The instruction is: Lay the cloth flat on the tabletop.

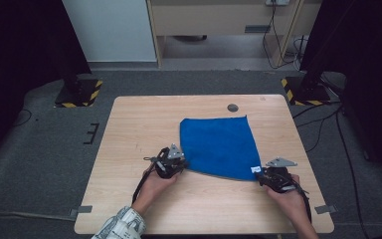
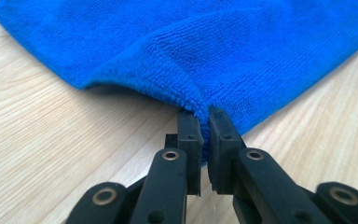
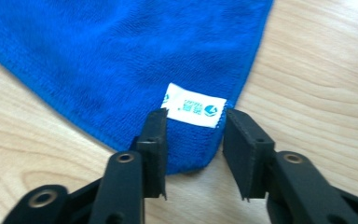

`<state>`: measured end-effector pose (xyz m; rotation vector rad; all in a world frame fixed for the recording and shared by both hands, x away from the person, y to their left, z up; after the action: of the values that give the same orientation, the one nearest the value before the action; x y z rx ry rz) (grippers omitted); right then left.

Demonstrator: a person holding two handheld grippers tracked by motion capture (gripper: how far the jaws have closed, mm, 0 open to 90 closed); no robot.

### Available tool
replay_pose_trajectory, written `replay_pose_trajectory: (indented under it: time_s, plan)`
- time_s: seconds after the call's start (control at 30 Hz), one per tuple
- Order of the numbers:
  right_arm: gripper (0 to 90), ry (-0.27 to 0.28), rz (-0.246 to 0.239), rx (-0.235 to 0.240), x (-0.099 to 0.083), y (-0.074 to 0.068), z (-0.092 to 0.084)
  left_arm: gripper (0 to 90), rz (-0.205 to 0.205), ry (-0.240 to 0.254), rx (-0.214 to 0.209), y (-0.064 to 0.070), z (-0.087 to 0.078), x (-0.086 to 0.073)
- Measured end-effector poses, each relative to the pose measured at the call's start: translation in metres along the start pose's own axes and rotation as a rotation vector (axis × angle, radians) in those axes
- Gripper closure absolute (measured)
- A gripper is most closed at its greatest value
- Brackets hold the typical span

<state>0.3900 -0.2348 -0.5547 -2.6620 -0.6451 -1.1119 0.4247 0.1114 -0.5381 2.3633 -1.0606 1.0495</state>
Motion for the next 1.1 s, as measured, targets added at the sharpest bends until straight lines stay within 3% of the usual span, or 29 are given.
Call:
replay_pose_trajectory:
  time_s: [0.23, 0.33, 0.5, 0.63, 0.9, 1.1]
  plan:
    - [63.7, -0.003, -0.038, 0.038, 0.002, -0.016, 0.002, 83.4, -0.013, -0.009, -0.007, -0.005, -0.023, -0.013]
    - [66.0, -0.006, -0.054, 0.045, 0.004, -0.022, 0.003, 80.5, -0.031, -0.015, 0.015, -0.011, -0.017, -0.014]
    - [74.7, -0.005, -0.07, 0.061, 0.004, -0.026, 0.004, 62.9, -0.05, -0.016, 0.058, -0.023, -0.006, -0.017]
    - [83.0, -0.003, -0.079, 0.068, 0.005, -0.027, 0.005, 70.1, -0.072, 0.034, 0.05, -0.03, -0.005, -0.013]
    - [87.6, 0.009, -0.079, 0.065, 0.007, -0.023, 0.007, 84.3, -0.006, 0.003, 0.03, -0.023, 0.012, -0.007]
    - [88.0, 0.036, -0.075, 0.077, 0.009, -0.025, -0.004, 85.3, -0.014, 0.013, 0.028, -0.016, -0.011, -0.01]
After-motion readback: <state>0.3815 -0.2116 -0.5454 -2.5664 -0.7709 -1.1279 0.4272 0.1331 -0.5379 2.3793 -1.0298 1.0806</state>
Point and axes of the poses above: each handheld gripper's, and its own axes: z roughly forward along the jaws, x roughly out of its top, y roughly to its right, the point moved 4 cm from there along z, roughly forward along the jaws, and after that the axes turned 1 degree about y, right-handed, at the moved point
